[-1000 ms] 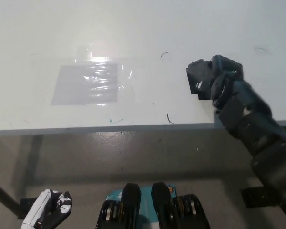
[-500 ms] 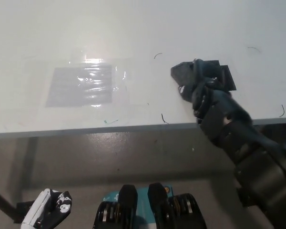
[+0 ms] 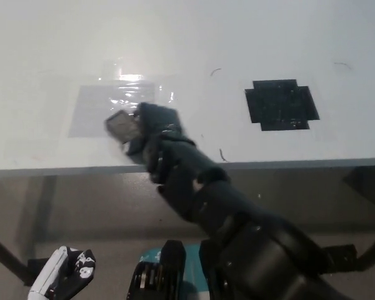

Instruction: A whiteboard eraser is kept on the black marked spot on the table infront of the robot and the robot uses its right hand to swipe it back and forth on the table twice to clean it

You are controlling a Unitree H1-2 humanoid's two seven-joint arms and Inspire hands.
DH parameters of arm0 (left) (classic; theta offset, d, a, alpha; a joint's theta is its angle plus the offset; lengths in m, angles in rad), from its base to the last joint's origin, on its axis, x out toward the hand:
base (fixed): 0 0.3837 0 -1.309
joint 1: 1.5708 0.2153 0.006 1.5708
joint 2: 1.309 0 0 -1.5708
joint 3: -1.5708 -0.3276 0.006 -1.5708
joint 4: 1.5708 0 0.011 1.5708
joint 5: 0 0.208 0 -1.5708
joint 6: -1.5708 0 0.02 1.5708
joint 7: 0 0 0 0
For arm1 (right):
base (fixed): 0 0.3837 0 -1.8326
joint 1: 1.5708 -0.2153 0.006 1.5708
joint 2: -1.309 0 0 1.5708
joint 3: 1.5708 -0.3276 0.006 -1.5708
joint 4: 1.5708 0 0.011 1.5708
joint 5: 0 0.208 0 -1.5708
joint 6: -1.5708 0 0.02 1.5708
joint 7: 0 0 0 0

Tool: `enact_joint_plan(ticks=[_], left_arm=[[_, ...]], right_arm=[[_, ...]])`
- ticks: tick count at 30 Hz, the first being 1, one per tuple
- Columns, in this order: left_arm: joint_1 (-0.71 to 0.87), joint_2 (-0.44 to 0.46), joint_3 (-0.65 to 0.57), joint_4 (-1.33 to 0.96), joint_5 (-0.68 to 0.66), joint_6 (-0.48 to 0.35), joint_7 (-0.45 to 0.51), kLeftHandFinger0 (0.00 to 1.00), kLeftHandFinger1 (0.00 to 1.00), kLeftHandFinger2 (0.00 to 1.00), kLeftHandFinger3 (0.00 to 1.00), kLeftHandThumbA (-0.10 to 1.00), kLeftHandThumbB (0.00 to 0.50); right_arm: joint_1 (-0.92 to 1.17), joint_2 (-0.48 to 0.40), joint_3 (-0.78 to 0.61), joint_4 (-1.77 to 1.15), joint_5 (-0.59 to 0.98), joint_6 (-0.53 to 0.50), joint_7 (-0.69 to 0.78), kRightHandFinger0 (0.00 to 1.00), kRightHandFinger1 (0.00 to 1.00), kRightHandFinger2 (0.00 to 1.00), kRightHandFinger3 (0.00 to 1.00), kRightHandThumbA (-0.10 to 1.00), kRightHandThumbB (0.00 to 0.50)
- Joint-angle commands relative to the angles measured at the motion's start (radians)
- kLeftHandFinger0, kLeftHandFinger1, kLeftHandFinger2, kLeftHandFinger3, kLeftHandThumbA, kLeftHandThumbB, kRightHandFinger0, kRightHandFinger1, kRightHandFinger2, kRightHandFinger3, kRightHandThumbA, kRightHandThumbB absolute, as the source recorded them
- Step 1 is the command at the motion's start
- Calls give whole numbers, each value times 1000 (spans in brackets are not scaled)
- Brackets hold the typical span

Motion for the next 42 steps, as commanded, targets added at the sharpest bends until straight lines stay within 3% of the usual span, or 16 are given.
enact_joint_plan(ticks=[1,5,6,9,12,13,17,22,23,26,28,30,32,33,35,42], left_arm=[[2,32,10,-37,-10,-11,-14,0,0,0,0,-100,476],[-2,32,12,-29,-9,-17,-10,0,0,0,0,-100,476],[-2,33,11,-30,-9,-15,-11,0,0,0,0,-100,475],[-7,31,9,-29,-3,-14,-9,0,0,0,0,-100,476],[-9,33,10,-31,-6,-5,-11,0,0,0,0,-100,479],[-7,34,10,-35,-9,2,-13,0,0,0,0,-100,479],[-11,34,9,-24,0,-17,-8,0,0,0,0,-100,476],[-13,34,9,-28,10,-12,-2,0,0,0,0,-100,479],[-11,34,11,-31,7,-7,-3,0,0,0,0,-100,480],[-5,33,13,-33,8,-7,1,0,0,0,0,-100,478],[-1,35,15,-34,6,-10,0,0,0,0,0,-100,477],[0,34,16,-30,1,-16,-2,0,0,0,0,-100,475],[1,34,19,-31,-3,-5,-2,0,0,0,0,-100,480],[1,34,20,-30,-5,-9,-3,0,0,0,0,-100,481],[0,35,23,-26,-7,-22,-3,0,0,0,0,-100,480],[3,34,30,-23,-12,-14,-4,0,0,0,0,-100,483]], right_arm=[[-48,-49,4,-3,-8,-16,10,85,128,337,783,544,202],[-25,-101,16,-1,-17,-11,16,58,115,284,629,288,135],[-17,-119,19,2,-19,-5,15,2,17,180,526,152,126],[9,-178,12,0,-12,-18,11,0,19,76,397,73,114],[28,-235,15,-1,-14,-21,11,50,80,172,769,125,132],[36,-255,12,-2,-12,-20,12,57,83,179,776,128,136],[56,-354,22,-3,-22,-38,23,0,0,26,346,155,113],[67,-455,28,-5,-27,-10,37,88,106,134,667,206,138],[69,-481,29,-4,-27,-7,41,158,199,264,759,194,159],[81,-539,40,-6,-36,-16,53,255,295,381,723,177,174],[90,-568,36,-8,-28,-21,55,202,225,322,646,176,174],[105,-617,19,-11,-12,-24,50,169,197,339,828,119,196],[114,-649,12,-15,-8,-13,52,123,148,305,884,101,209],[118,-665,10,-18,-8,-6,55,119,158,354,1000,91,180],[124,-695,4,-21,-5,-3,58,83,132,324,1000,59,181],[148,-760,11,-20,-18,-31,59,291,441,602,1000,235,173]])
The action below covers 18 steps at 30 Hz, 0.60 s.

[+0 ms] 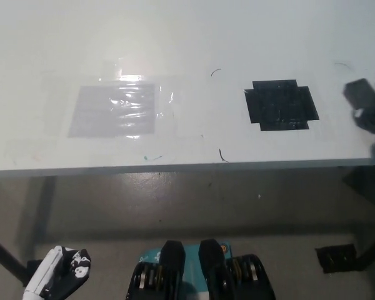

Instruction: A whiteboard eraser is kept on the black marked spot on the table infront of the robot and the robot uses its right hand to swipe it back and forth on the table twice to clean it

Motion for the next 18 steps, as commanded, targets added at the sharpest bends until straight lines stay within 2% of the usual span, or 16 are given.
enact_joint_plan(ticks=[1,2,3,4,6,7,8,10,11,12,14,15,16,17,18], left_arm=[[3,25,16,-22,-14,-11,-4,0,0,0,0,-100,483],[5,24,15,-25,-10,-9,-2,0,0,0,0,-100,483],[6,23,14,-25,-9,-17,-2,0,0,0,0,-100,480],[6,22,14,-23,-9,-23,-3,0,0,0,0,-100,481],[7,19,12,-25,-4,-6,1,0,0,0,0,-100,488],[7,19,11,-25,-2,-8,1,0,0,0,0,-100,487],[7,19,10,-23,0,-15,1,0,0,0,0,-100,486],[4,20,9,-20,6,-22,3,0,0,0,0,-100,485],[3,20,9,-19,4,-24,3,0,0,0,0,-100,485],[6,21,11,-20,-5,-29,-1,0,0,0,0,-100,482],[5,22,13,-18,-10,-33,-4,0,0,0,0,-100,477],[5,22,12,-20,-10,-35,-5,0,0,0,0,-100,476],[3,21,12,-20,-7,-33,-3,0,0,0,0,-100,479],[2,21,11,-24,-3,-22,-1,0,0,0,0,-100,480],[3,21,10,-29,3,-8,1,0,0,0,0,-100,481]], right_arm=[[-10,-36,-1,-15,-8,1,22,290,443,601,1000,246,174],[-9,-33,-1,-15,-7,2,20,310,462,615,1000,254,181],[-9,-30,-5,-15,-4,5,19,188,311,481,972,252,187],[-9,-27,-8,-16,-1,9,17,129,236,412,980,244,186],[-9,-6,-18,-21,7,29,12,30,152,334,999,199,171],[-10,-2,-20,-21,8,33,13,22,139,309,974,188,168],[-11,9,-24,-23,11,36,15,38,165,329,946,125,178],[-15,33,-23,-29,7,25,13,39,157,332,871,166,206],[-15,42,-29,-31,12,21,11,41,153,328,869,152,209],[-22,71,-29,-24,13,26,14,77,187,344,936,150,221],[-32,100,-26,-19,8,33,15,153,249,401,919,121,227],[-40,128,-29,-19,12,41,16,186,286,410,771,94,220],[-49,164,-29,-19,12,45,8,55,137,307,725,70,215],[-55,187,-27,-19,11,45,6,47,149,322,782,89,203],[-60,203,-25,-19,9,44,9,13,125,294,837,239,304]])
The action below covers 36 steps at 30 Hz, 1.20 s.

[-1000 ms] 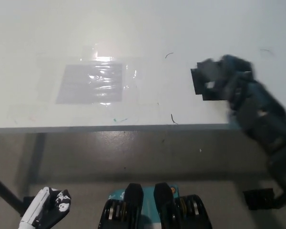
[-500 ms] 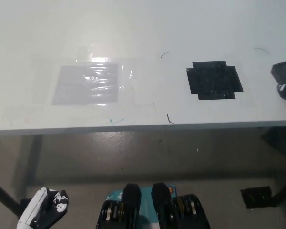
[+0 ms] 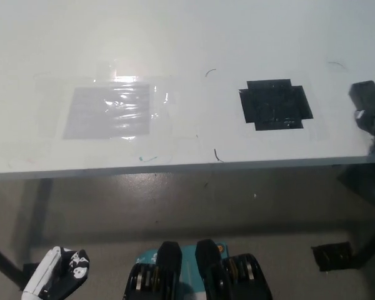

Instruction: A whiteboard eraser is kept on the black marked spot on the table infront of the robot and the robot uses its right hand to swipe it back and forth on the table twice to clean it

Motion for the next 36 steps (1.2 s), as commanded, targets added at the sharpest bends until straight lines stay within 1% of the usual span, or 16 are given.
enact_joint_plan(ticks=[1,3,4,5,7,9,12,15,17,20,22,25,29,32,34,36], left_arm=[[-2,23,5,-22,-1,-32,-4,0,0,0,7,-100,470],[-1,20,3,-24,-1,-31,-3,0,0,0,2,-100,471],[-1,19,3,-25,0,-29,-3,0,0,0,1,-100,472],[-1,20,1,-36,4,-9,-3,0,0,0,0,-100,471],[-6,22,1,-34,6,-11,-3,0,0,0,0,-100,471],[-11,24,3,-31,0,-10,-6,0,0,0,0,-100,475],[-8,24,5,-37,2,7,-4,0,0,0,0,-100,482],[-3,30,7,-36,-5,1,-10,0,0,0,0,-100,475],[-1,32,7,-32,-2,-13,-8,0,0,0,0,-100,472],[2,31,9,-33,0,-13,-4,0,0,0,0,-100,475],[0,30,8,-30,-1,-19,-4,0,0,0,0,-100,475],[0,29,8,-28,-3,-19,-5,0,0,0,0,-100,474],[1,27,7,-25,-3,-25,-5,0,0,0,0,-100,476],[0,29,9,-26,-5,-24,-5,0,0,0,0,-100,475],[-1,30,11,-29,2,-16,1,0,0,0,0,-100,477],[2,30,14,-30,-2,-14,1,0,0,0,0,-100,479]], right_arm=[[-59,142,0,-8,4,14,32,77,185,345,925,172,199],[-78,203,7,-11,-2,12,34,1,4,148,903,114,173],[-81,213,8,-10,-3,11,33,0,1,55,749,278,276],[-98,262,5,-8,1,-4,28,0,1,78,763,133,173],[-120,309,0,-9,8,-22,30,0,0,37,561,155,155],[-141,339,-12,-15,19,-18,31,94,134,133,603,145,180],[-148,358,-15,-17,17,-11,22,21,76,90,721,89,182],[-137,348,-13,-11,12,-26,30,12,97,115,651,43,165],[-127,335,-12,-8,11,-25,31,25,95,125,798,88,148],[-115,315,-5,-4,4,-27,36,0,18,60,607,102,145],[-108,293,8,0,-11,-21,35,1,53,99,702,138,158],[-95,266,16,1,-18,-10,31,0,3,64,657,115,161],[-74,226,52,4,-46,12,18,0,0,138,914,105,175],[-75,199,73,11,-56,50,30,44,91,272,862,159,196],[-78,170,92,15,-66,70,35,120,185,396,966,186,193],[-74,154,85,10,-53,57,21,34,82,305,995,124,198]])
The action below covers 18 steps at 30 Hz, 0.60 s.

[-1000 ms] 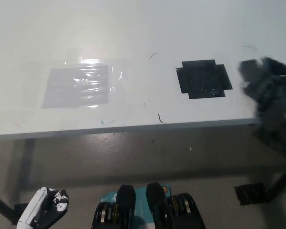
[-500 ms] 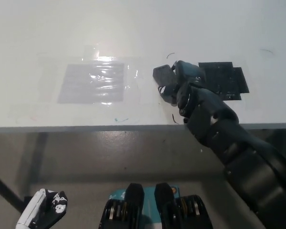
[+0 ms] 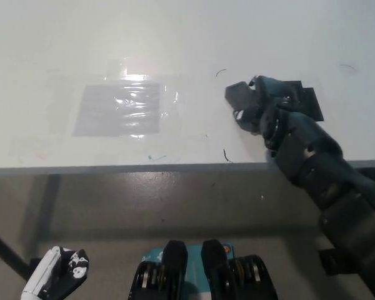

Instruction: A whiteboard eraser is kept on the black marked spot on the table infront of the robot and the robot uses its right hand to swipe it back and forth on the table twice to clean it

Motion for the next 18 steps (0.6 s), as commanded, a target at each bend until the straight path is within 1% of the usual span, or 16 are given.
enact_joint_plan(ticks=[1,3,4,5,6,7,8,9,10,11,12,13,14,16,17,18], left_arm=[[2,26,15,-26,-6,-18,0,0,0,0,0,-100,479],[3,24,14,-20,-7,-21,-1,0,0,0,0,-100,480],[3,22,13,-20,-6,-18,-1,0,0,0,0,-100,480],[4,22,11,-24,0,-5,-1,0,0,0,0,-100,475],[5,20,9,-24,1,-7,0,0,0,0,0,-100,477],[6,18,9,-22,3,-14,2,0,0,0,0,-100,477],[6,17,8,-22,5,-15,3,0,0,0,0,-100,477],[8,17,8,-30,7,3,4,0,0,0,0,-100,478],[10,17,7,-35,1,1,0,0,0,0,0,-100,474],[9,18,8,-33,0,-6,0,0,0,0,0,-100,481],[7,18,8,-32,7,-5,4,0,0,0,0,-100,483],[6,19,8,-33,8,-3,4,0,0,0,0,-100,484],[5,22,10,-35,4,-3,2,0,0,0,0,-100,484],[2,25,11,-36,1,-4,-2,0,0,0,0,-100,480],[1,25,11,-34,-2,-7,-4,0,0,0,0,-100,479],[-3,26,10,-24,0,-21,-3,0,0,0,0,-100,480]], right_arm=[[0,-98,9,8,-27,66,-3,11,68,297,998,107,199],[-4,-102,9,4,-28,69,4,136,181,363,1000,128,193],[-7,-102,10,4,-29,68,9,175,224,389,1000,142,195],[-8,-99,11,4,-30,62,12,288,376,510,1000,193,198],[-9,-97,12,3,-31,61,14,241,339,495,973,234,207],[-11,-92,13,0,-32,60,17,137,221,408,965,240,209],[-13,-88,13,-3,-31,60,18,65,195,398,959,243,209],[-15,-83,6,-3,-25,61,19,113,231,416,976,231,216],[-19,-74,1,-5,-21,69,16,229,352,539,1000,312,227],[-25,-68,0,-4,-19,73,27,363,515,692,1000,455,224],[-39,-58,-5,-1,-12,88,60,571,801,1000,1000,609,265],[-47,-51,-13,-3,-3,98,77,877,1000,1000,1000,754,302],[-57,-42,-29,-11,12,103,83,1000,1000,1000,1000,844,375],[-67,-35,-103,-40,74,69,53,1000,1000,1000,1000,868,468],[-69,-35,-117,-47,82,54,48,1000,1000,1000,1000,883,478],[-80,-36,-161,-87,110,6,36,1000,1000,1000,1000,947,500]])
